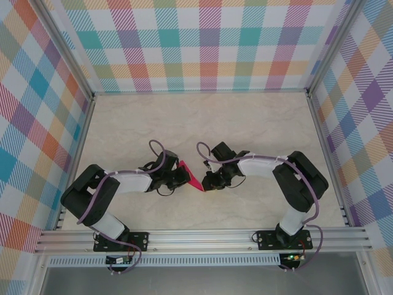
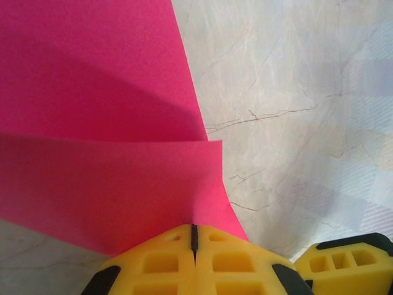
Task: Fold a paper plane with a square sheet of paper (pick it up from the middle)
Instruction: Fold the wing for the fifth time at the center of the table.
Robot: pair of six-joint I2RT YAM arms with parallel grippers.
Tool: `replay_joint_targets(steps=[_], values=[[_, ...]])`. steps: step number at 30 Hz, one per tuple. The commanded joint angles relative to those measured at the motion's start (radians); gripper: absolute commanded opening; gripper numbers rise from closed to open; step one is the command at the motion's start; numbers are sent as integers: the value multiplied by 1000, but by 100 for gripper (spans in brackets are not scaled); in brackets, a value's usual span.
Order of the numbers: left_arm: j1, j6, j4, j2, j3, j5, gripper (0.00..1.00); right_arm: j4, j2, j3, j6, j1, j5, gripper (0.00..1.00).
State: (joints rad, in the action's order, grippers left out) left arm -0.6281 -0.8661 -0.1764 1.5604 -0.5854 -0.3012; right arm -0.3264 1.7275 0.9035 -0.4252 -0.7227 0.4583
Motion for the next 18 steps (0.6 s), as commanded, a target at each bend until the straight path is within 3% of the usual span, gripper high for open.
replay_joint_targets(steps=[1,11,18], values=[[-7,36,29,-40,24,3,2,4,24,36,13,-6,32,21],[-7,44,-3,-42,31,-19,2,22,72,71,20,-6,55,22],[-7,45,1,-40,27,-15,2,20,86,67,34,-13,77,13]])
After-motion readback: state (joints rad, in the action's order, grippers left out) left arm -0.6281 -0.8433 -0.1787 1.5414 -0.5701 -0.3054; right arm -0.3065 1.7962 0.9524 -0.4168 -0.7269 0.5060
